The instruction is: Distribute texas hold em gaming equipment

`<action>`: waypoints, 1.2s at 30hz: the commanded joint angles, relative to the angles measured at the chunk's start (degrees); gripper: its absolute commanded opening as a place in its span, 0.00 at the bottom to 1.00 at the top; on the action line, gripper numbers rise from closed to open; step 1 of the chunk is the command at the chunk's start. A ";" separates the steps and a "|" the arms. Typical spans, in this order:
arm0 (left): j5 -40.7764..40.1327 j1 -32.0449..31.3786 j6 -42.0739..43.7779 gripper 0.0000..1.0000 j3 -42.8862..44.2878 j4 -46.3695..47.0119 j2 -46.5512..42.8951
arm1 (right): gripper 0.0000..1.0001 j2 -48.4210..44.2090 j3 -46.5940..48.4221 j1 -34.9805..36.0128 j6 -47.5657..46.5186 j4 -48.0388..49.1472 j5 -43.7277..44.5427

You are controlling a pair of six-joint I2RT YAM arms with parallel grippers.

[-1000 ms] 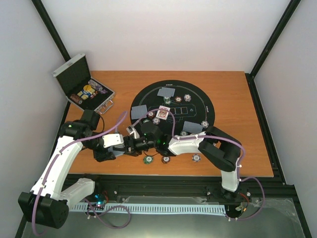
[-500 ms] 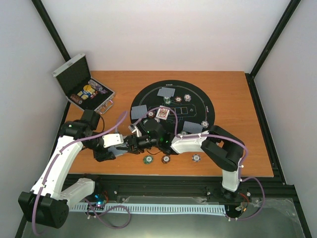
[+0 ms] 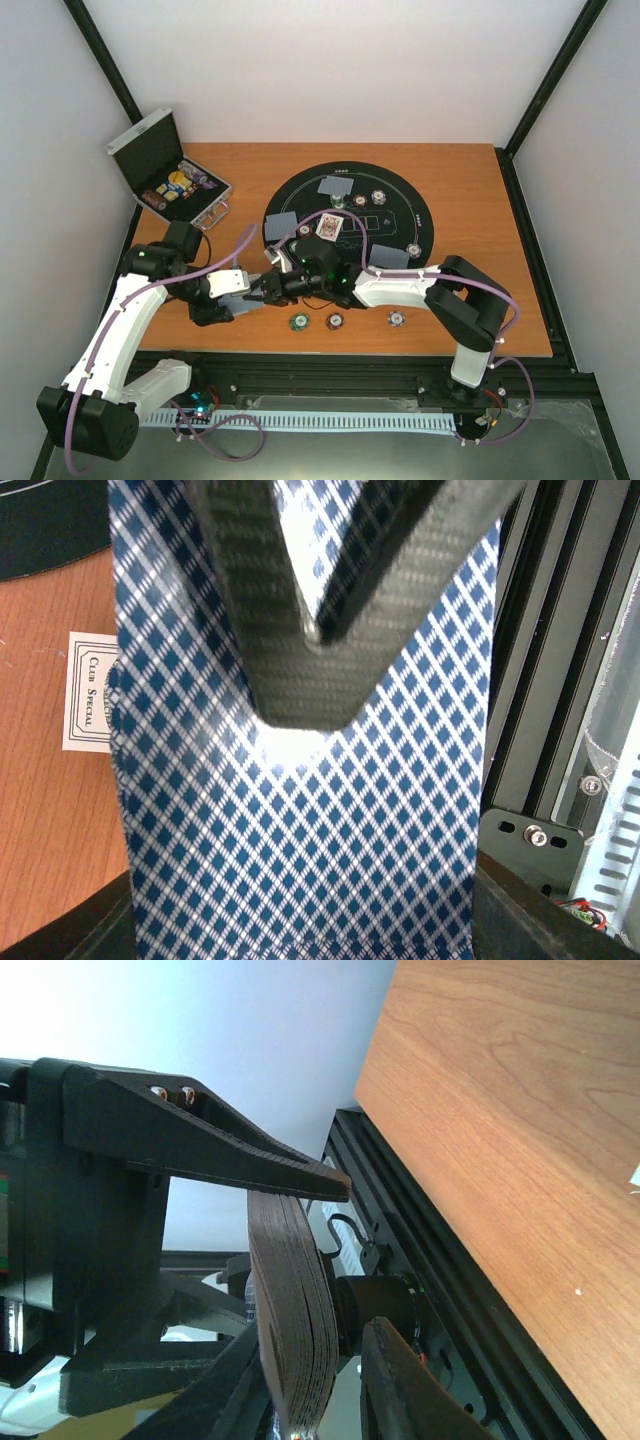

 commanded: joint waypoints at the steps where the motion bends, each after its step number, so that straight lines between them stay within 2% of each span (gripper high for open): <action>1: 1.32 0.00 -0.56 0.01 2.18 -0.64 -0.32 | 0.24 -2.51 -1.13 -1.65 -2.27 -5.23 1.82; 6: 0.94 0.00 -0.44 0.01 1.84 -0.54 -0.50 | 0.12 -4.11 -1.91 -1.99 -2.61 -6.11 2.20; 9: 1.09 0.00 -0.50 0.01 1.80 -0.55 -0.55 | 0.08 -5.45 -1.46 -2.22 -4.14 -8.46 2.73; 13: 1.11 0.00 -0.47 0.01 1.99 -0.54 -0.50 | 0.08 -7.64 -1.48 -3.34 -6.84 -12.48 2.72; 19: 0.57 -0.01 -0.33 0.01 1.67 -0.65 -0.71 | 0.03 -12.85 -0.63 -8.71 -15.53 -24.89 2.88; 22: 0.57 0.00 -0.42 0.01 1.80 -0.71 -0.56 | 0.03 -14.26 2.46 -13.21 -23.49 -35.87 4.43; 25: 0.80 -0.04 -0.68 0.01 2.15 -0.72 -0.31 | 0.03 -13.28 9.66 -17.07 -35.57 -51.43 14.41; 29: 0.91 0.00 -0.88 0.01 2.17 -0.60 -0.26 | 0.03 -7.54 21.26 -18.11 -48.23 -66.71 40.18; 32: 0.76 0.00 -0.99 0.01 2.23 -0.79 -0.11 | 0.03 -2.01 27.14 -17.93 -54.53 -70.22 60.92; 36: 0.29 0.00 -0.91 0.01 2.14 -0.59 -0.19 | 0.03 3.76 28.02 -16.39 -65.09 -63.57 79.52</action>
